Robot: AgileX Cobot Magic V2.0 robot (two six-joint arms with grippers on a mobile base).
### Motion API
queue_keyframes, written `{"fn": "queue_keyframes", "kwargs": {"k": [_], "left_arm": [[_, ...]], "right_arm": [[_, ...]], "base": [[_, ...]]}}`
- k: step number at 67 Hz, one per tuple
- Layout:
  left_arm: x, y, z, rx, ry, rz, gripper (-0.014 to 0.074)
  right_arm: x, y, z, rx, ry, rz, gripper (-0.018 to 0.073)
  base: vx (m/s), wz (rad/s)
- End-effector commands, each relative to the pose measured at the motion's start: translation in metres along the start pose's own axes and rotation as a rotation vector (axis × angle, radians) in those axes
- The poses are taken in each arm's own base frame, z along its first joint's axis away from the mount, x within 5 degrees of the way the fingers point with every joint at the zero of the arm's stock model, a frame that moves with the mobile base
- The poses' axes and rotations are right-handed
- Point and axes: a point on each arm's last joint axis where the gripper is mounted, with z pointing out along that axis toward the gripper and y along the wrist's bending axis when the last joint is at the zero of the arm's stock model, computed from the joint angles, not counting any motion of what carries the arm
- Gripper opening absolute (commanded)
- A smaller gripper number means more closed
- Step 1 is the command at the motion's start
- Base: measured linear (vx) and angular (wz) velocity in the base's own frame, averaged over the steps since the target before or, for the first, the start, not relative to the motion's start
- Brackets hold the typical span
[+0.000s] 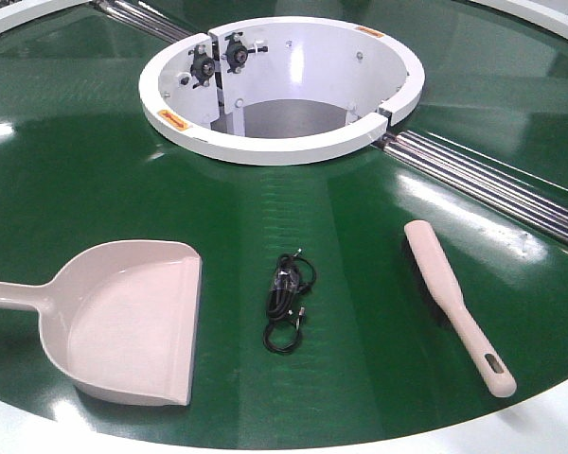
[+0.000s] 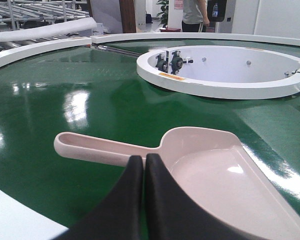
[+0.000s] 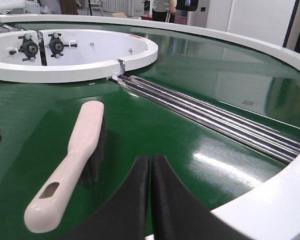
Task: Clean and inspect green conveyor with broom and dustpan
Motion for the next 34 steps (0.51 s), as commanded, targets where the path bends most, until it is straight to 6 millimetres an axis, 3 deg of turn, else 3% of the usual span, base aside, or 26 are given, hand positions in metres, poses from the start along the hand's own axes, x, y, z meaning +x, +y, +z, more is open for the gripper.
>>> {"fn": "queue_keyframes", "kwargs": {"k": [1, 34], "left_arm": [[-0.001, -0.0007, -0.0002, 0.007, -0.065, -0.016, -0.0006], [-0.001, -0.0007, -0.0002, 0.007, -0.065, -0.016, -0.0006]], "right_arm": [[-0.0017, -0.0013, 0.0002, 0.02, -0.07, -0.007, -0.0008], [-0.0017, -0.0013, 0.0002, 0.02, -0.07, -0.007, -0.0008]], "base": [[0.0, 0.0], [0.0, 0.0]]}}
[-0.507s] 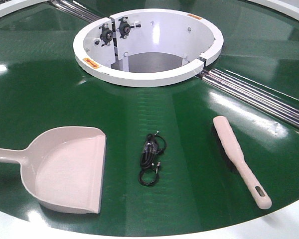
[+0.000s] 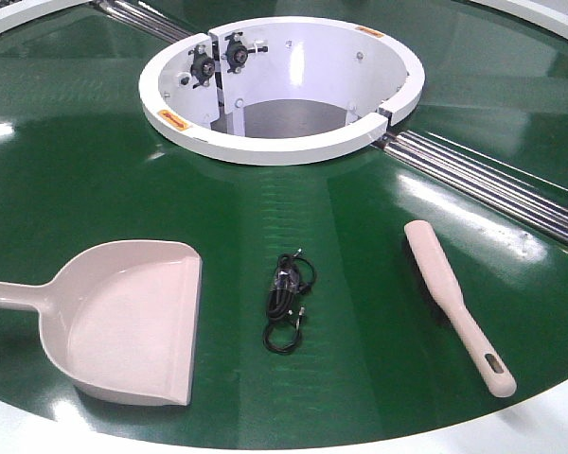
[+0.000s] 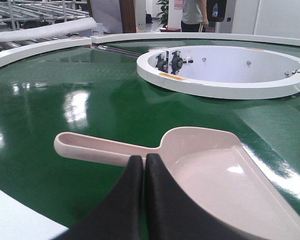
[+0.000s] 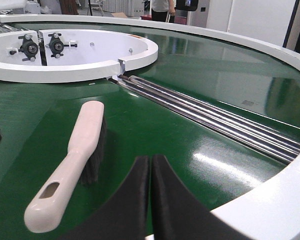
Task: Clean and inspect green conveyor with broom and dustpan
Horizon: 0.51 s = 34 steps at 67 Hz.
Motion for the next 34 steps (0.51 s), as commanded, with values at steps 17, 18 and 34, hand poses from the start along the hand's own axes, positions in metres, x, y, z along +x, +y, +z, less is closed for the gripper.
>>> {"fn": "queue_keyframes", "kwargs": {"k": [17, 18, 34], "left_arm": [[-0.001, -0.0007, -0.0002, 0.007, -0.065, -0.016, -0.0006], [-0.001, -0.0007, -0.0002, 0.007, -0.065, -0.016, -0.0006], [-0.0038, -0.0009, -0.0004, 0.009, -0.094, -0.016, -0.0006]], "right_arm": [[-0.0017, -0.0013, 0.0002, 0.02, -0.07, -0.007, -0.0008], [-0.0017, -0.0013, 0.0002, 0.02, -0.07, -0.007, -0.0008], [-0.0025, -0.0014, 0.0001, 0.021, -0.078, -0.007, -0.0008]], "base": [[0.0, 0.0], [0.0, 0.0], [0.0, 0.0]]}}
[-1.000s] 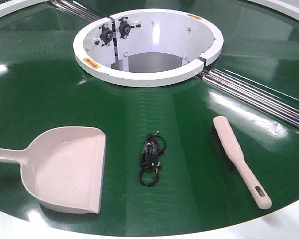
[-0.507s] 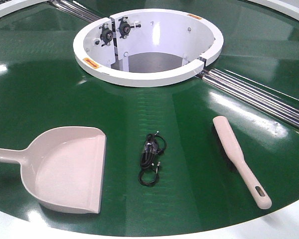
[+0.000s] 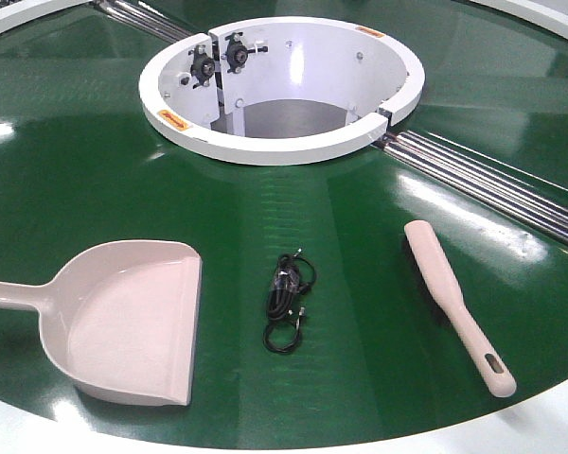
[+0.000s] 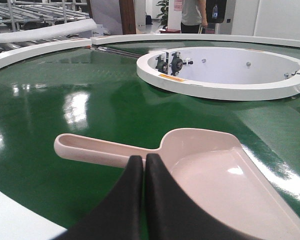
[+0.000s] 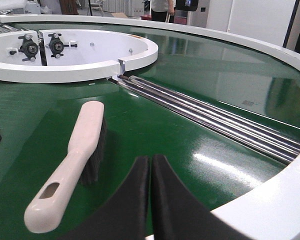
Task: Clean and inspect green conveyor with broom and dustpan
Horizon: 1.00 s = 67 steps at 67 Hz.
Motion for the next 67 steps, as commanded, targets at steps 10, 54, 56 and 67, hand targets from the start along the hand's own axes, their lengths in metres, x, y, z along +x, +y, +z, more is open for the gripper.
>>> {"fn": "queue_keyframes", "kwargs": {"k": [10, 54, 56, 67], "left_arm": [[-0.007, -0.001, -0.001, 0.013, -0.128, -0.018, -0.0006], [-0.188, 0.0, -0.037, 0.032, -0.619, -0.01, -0.0006], [-0.204, 0.0, -0.034, 0.025, -0.596, -0.003, -0.0006], [-0.256, 0.005, -0.006, -0.019, -0.352, 0.003, -0.0006]], "right_arm": [[-0.006, -0.002, 0.0, 0.029, -0.121, -0.008, -0.0008], [-0.152, -0.01, -0.048, 0.049, -0.472, -0.013, -0.0003], [-0.164, -0.01, -0.049, 0.043, -0.451, -0.015, -0.0003], [-0.211, -0.012, -0.033, 0.015, -0.307, -0.018, -0.0003]], "base": [[0.0, 0.0], [0.0, 0.0], [0.0, 0.0], [0.0, 0.0]]}}
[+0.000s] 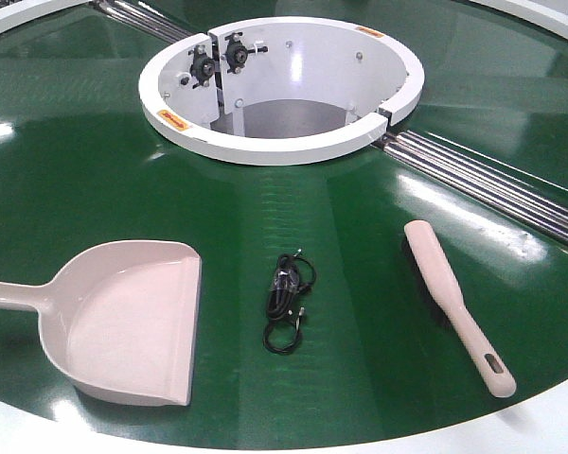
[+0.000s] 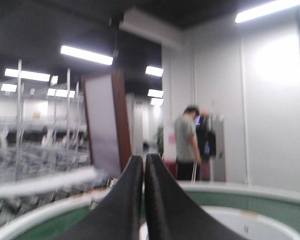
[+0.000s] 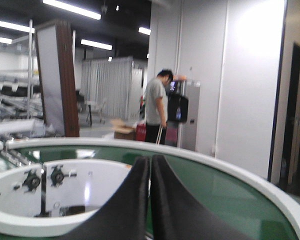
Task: Clean and inspect green conveyor with broom and dustpan
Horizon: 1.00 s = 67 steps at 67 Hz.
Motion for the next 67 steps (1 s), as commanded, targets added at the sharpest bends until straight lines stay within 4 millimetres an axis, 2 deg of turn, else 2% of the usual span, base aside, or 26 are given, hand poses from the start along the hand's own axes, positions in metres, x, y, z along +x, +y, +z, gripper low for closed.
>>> {"fn": "queue_keyframes", "kwargs": {"k": [1, 11, 20, 27, 29, 42, 46, 52, 67], "left_arm": [[-0.018, 0.002, 0.034, -0.021, 0.139, -0.002, -0.0006], [-0.015, 0.004, 0.079, -0.037, 0.354, 0.038, 0.0008], [-0.001, 0.004, 0.104, -0.024, 0.446, 0.09, 0.0079], [0.014, 0.002, 0.114, -0.009, 0.518, 0.067, 0.0204], [0.017, 0.001, 0.116, -0.001, 0.536, 0.07, 0.0246], [0.025, -0.002, 0.117, 0.032, 0.604, 0.057, 0.0595], [0.025, -0.002, 0.117, 0.032, 0.601, 0.057, 0.0666], [0.025, -0.002, 0.117, 0.032, 0.601, 0.059, 0.0732], [0.025, -0.002, 0.117, 0.031, 0.601, 0.06, 0.0686]], "right_arm": [[-0.026, -0.002, 0.024, -0.003, 0.053, -0.01, -0.0003], [-0.035, -0.003, 0.069, -0.028, 0.222, -0.006, 0.0006], [-0.023, -0.003, 0.106, -0.043, 0.332, 0.019, 0.0075], [-0.006, 0.0, 0.125, -0.063, 0.42, 0.053, 0.0208], [-0.001, 0.001, 0.13, -0.071, 0.447, 0.061, 0.0285], [0.01, 0.002, 0.141, -0.083, 0.503, 0.093, 0.0667], [0.011, 0.002, 0.144, -0.078, 0.496, 0.085, 0.0732], [0.013, 0.001, 0.15, -0.071, 0.485, 0.101, 0.0728], [0.016, 0.009, 0.163, -0.173, 0.685, 0.107, 0.0697]], "base": [[0.0, 0.0], [0.0, 0.0], [0.0, 0.0], [0.0, 0.0], [0.0, 0.0], [0.0, 0.0], [0.0, 0.0], [0.0, 0.0], [0.0, 0.0]]}}
